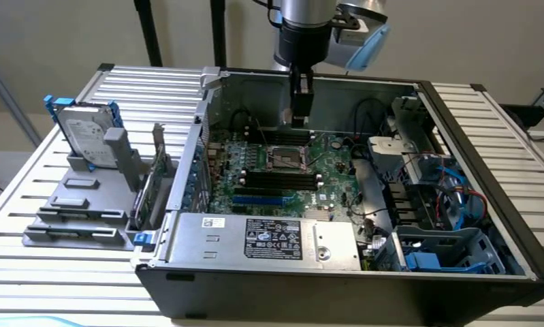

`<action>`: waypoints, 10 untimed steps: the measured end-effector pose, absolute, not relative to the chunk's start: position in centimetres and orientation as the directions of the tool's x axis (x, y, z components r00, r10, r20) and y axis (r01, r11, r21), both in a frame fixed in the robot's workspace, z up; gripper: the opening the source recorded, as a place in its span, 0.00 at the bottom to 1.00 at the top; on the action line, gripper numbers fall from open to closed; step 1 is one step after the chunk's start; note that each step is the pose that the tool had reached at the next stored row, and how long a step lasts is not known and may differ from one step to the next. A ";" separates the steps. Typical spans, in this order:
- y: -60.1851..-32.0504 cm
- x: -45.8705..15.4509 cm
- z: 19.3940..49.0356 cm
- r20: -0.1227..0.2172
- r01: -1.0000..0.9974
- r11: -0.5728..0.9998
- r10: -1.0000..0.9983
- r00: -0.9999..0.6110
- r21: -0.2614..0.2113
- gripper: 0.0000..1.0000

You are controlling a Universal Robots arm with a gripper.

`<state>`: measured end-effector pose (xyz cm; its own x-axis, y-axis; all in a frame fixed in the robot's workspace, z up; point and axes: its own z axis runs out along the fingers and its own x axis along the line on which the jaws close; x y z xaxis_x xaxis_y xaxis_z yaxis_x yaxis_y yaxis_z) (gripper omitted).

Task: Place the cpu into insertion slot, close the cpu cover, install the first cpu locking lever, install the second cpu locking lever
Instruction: 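Place the cpu into insertion slot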

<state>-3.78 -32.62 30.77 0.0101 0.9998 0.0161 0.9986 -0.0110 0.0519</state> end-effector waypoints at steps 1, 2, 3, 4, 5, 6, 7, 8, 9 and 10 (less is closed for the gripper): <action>-32.6 -3.8 30.6 0.016 0.999 -0.011 1.000 0.010 0.051 0.55; -32.6 -3.8 30.4 0.016 0.999 -0.011 1.000 0.010 0.050 0.55; -32.6 -3.8 30.3 0.016 0.999 -0.011 1.000 0.010 0.049 0.55; -32.6 -3.8 30.1 0.016 0.999 -0.011 1.000 0.010 0.048 0.55; -32.6 -3.8 30.0 0.016 0.999 -0.011 1.000 0.010 0.047 0.55; -32.6 -3.8 29.8 0.016 0.999 -0.011 1.000 0.010 0.045 0.55; -32.6 -3.8 29.7 0.016 0.999 -0.011 1.000 0.010 0.043 0.55; -32.6 -3.8 29.5 0.016 0.999 -0.011 1.000 0.010 0.040 0.55; -32.6 -3.8 29.4 0.016 0.999 -0.011 1.000 0.010 0.038 0.55; -32.6 -3.8 29.3 0.016 0.999 -0.011 1.000 0.010 0.035 0.55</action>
<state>-3.80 -32.58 29.27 0.0104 0.9998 0.0159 0.9993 -0.0109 0.0348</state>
